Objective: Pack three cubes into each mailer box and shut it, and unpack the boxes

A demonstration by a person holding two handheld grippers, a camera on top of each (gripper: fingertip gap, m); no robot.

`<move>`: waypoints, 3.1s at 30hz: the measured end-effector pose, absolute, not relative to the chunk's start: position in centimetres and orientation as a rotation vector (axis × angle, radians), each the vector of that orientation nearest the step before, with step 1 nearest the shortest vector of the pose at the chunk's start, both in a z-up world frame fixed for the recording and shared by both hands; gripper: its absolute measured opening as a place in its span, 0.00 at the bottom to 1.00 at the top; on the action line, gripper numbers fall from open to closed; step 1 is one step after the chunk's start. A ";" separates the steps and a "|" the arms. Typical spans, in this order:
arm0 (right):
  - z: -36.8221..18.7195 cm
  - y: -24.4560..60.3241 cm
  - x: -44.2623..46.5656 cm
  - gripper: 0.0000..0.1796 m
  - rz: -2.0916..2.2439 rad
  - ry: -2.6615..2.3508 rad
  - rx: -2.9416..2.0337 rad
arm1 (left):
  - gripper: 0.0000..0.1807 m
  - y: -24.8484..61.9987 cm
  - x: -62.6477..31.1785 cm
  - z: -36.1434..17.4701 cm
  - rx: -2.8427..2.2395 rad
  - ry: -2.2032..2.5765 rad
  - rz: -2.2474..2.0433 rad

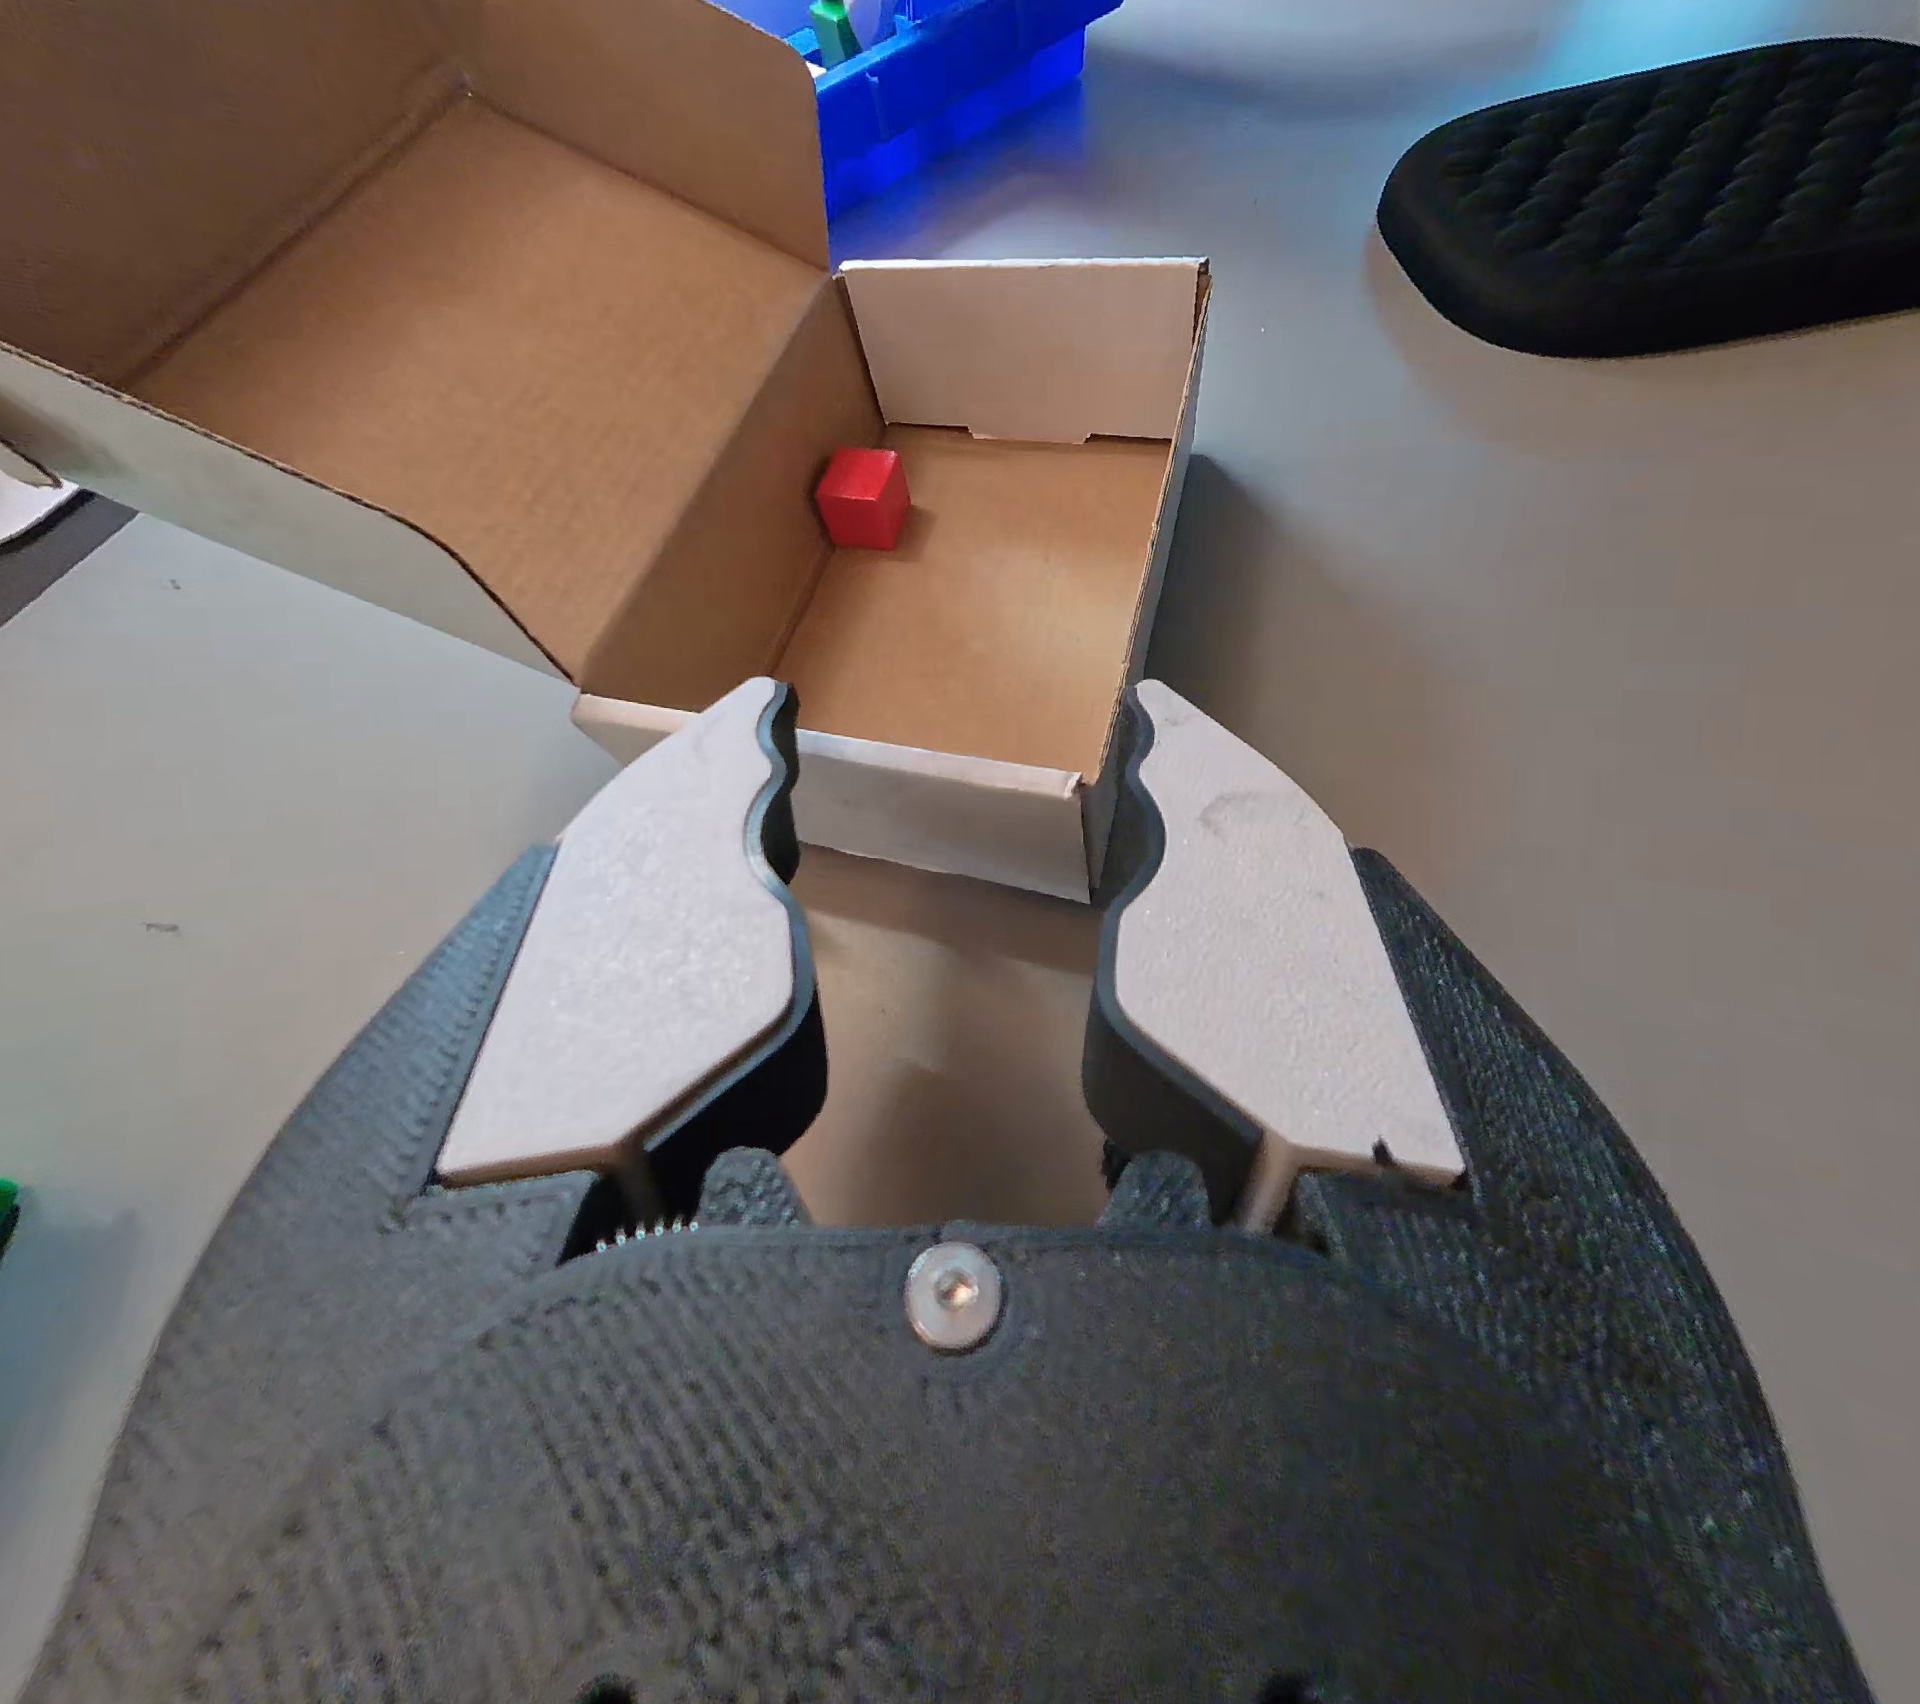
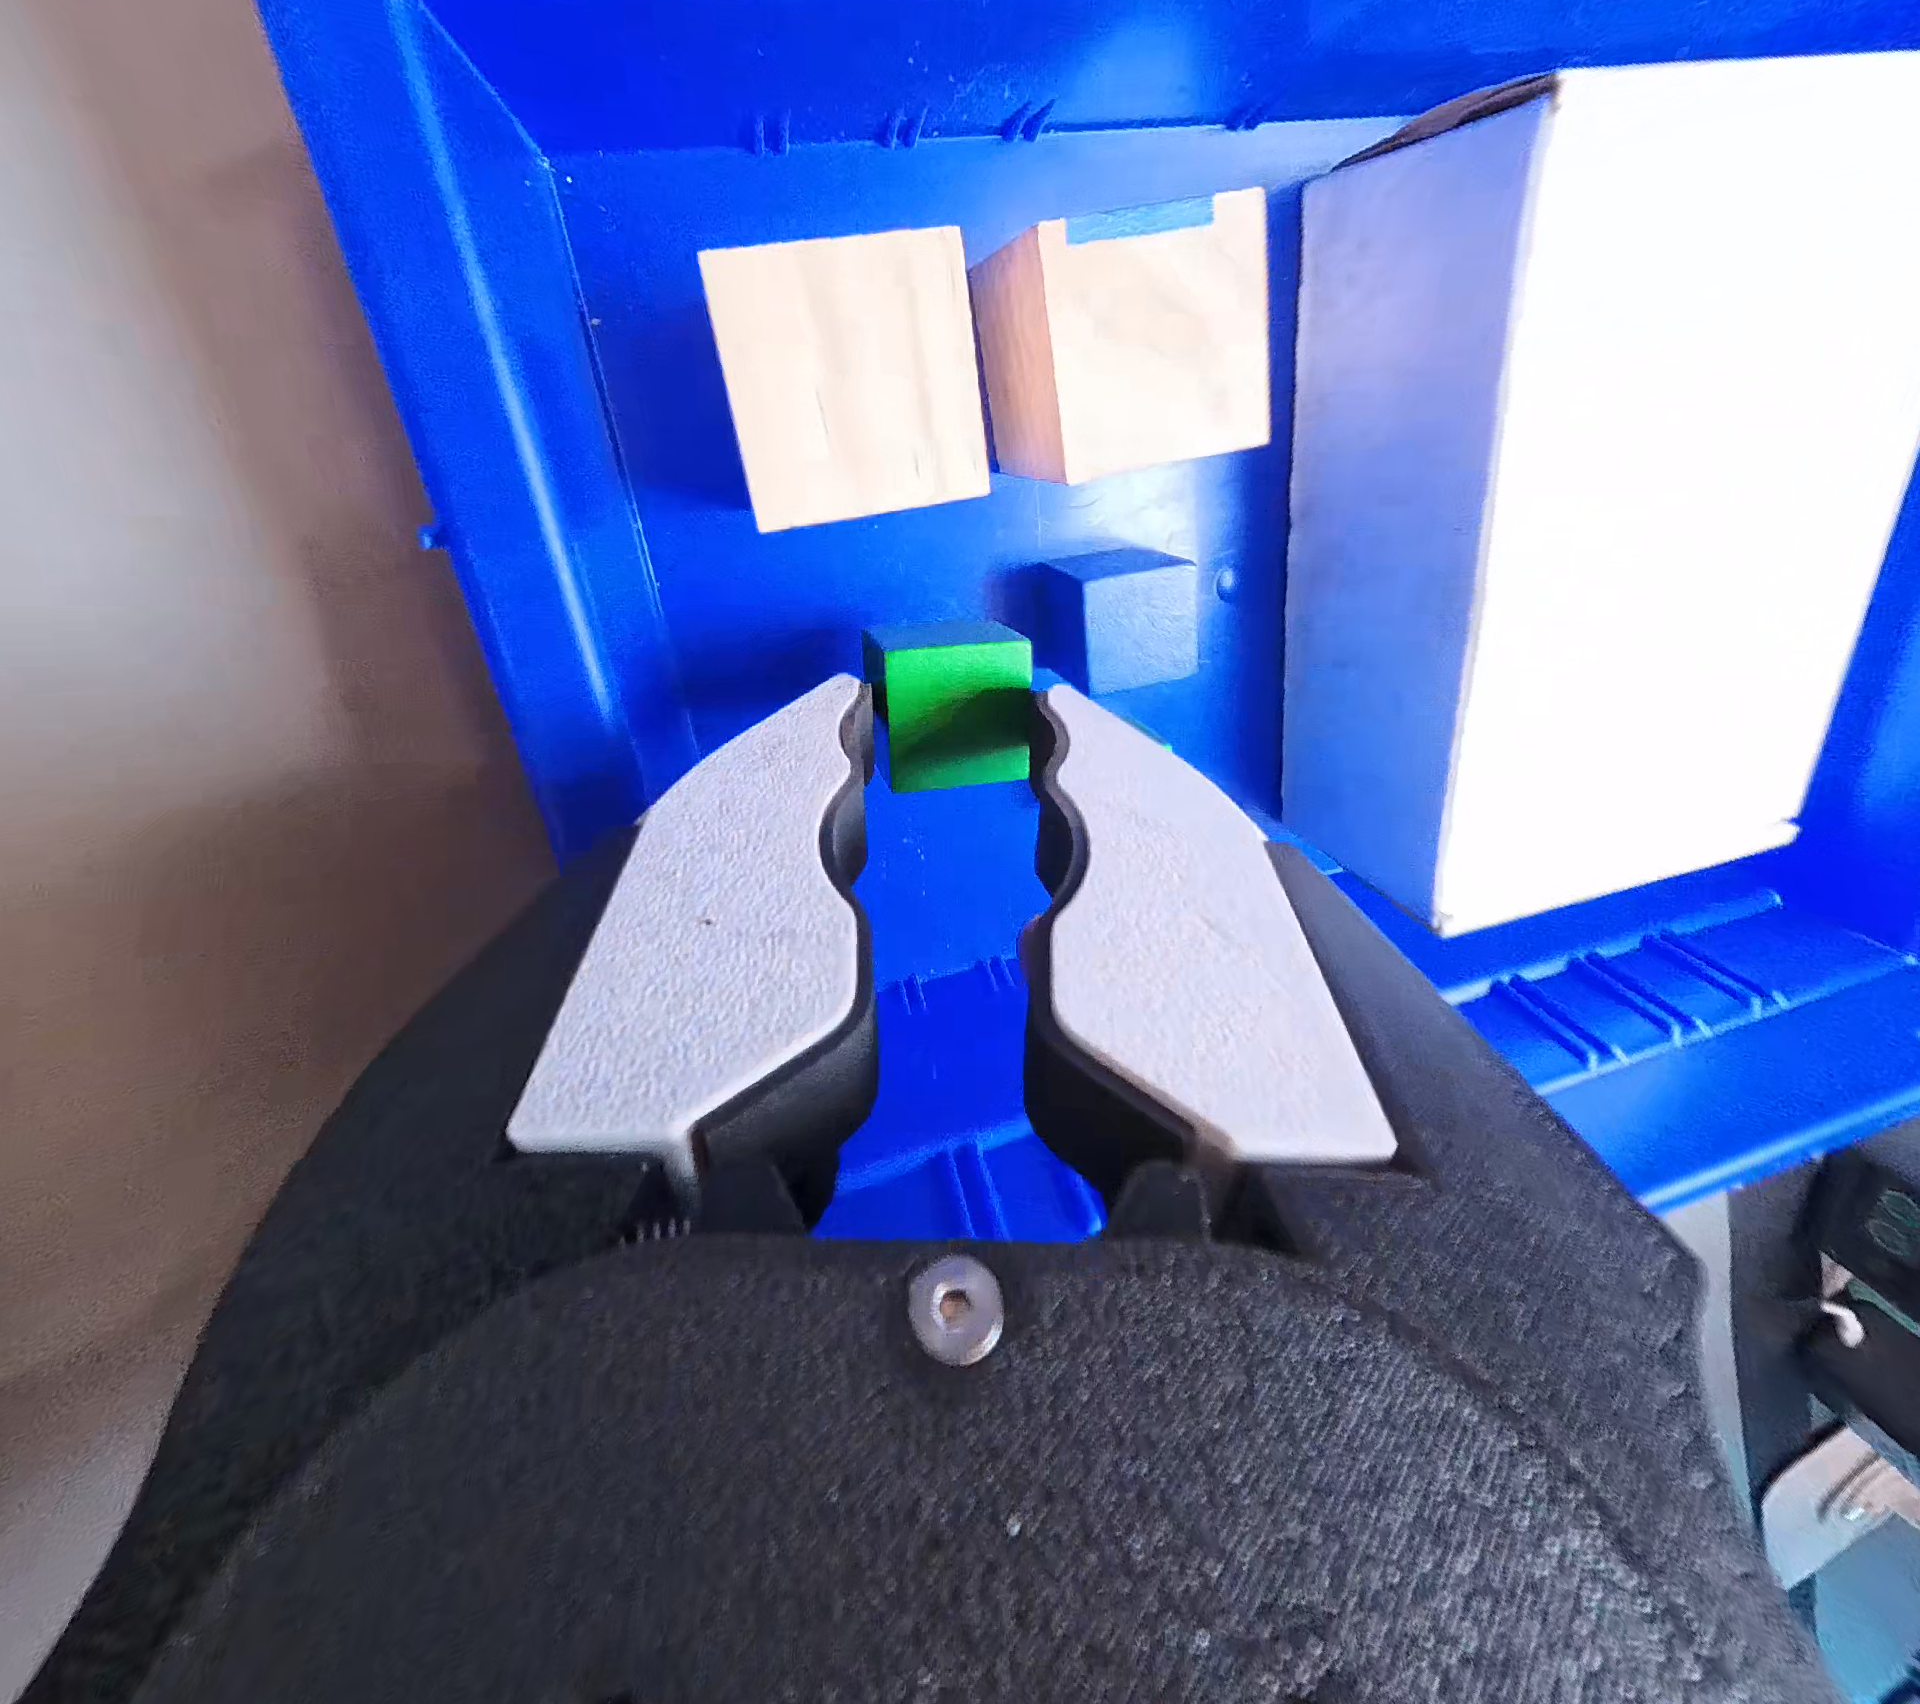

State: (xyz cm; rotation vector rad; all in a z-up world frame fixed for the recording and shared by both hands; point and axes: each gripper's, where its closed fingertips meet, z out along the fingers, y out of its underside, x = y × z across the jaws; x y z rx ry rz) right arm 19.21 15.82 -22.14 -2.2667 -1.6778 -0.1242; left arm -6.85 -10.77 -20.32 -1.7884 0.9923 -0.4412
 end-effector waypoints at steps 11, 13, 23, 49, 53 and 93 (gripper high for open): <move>-24.3 16.6 19.3 0.20 -0.260 -1.745 -2.306 | 0.32 -10.8 -7.1 -20.0 -1.775 0.996 -0.437; -23.2 16.5 18.7 0.23 -0.253 -1.736 -2.265 | 0.32 -10.8 -7.1 -20.0 -1.776 0.994 -0.440; -13.5 7.9 9.1 0.22 -0.121 -1.778 -1.770 | 0.32 -11.0 -7.0 -19.8 -1.770 0.995 -0.439; -24.8 -2.7 -1.8 0.22 -0.188 -2.335 -1.543 | 0.32 -11.2 -7.3 -20.0 -1.765 1.025 -0.389; -24.8 -2.5 -1.9 0.20 -0.201 -2.327 -1.541 | 0.32 -11.2 -7.3 -20.1 -1.767 1.029 -0.384; -11.7 3.1 5.1 0.12 -0.094 -2.098 -1.704 | 0.31 -11.2 -7.5 -19.6 -1.752 1.015 -0.391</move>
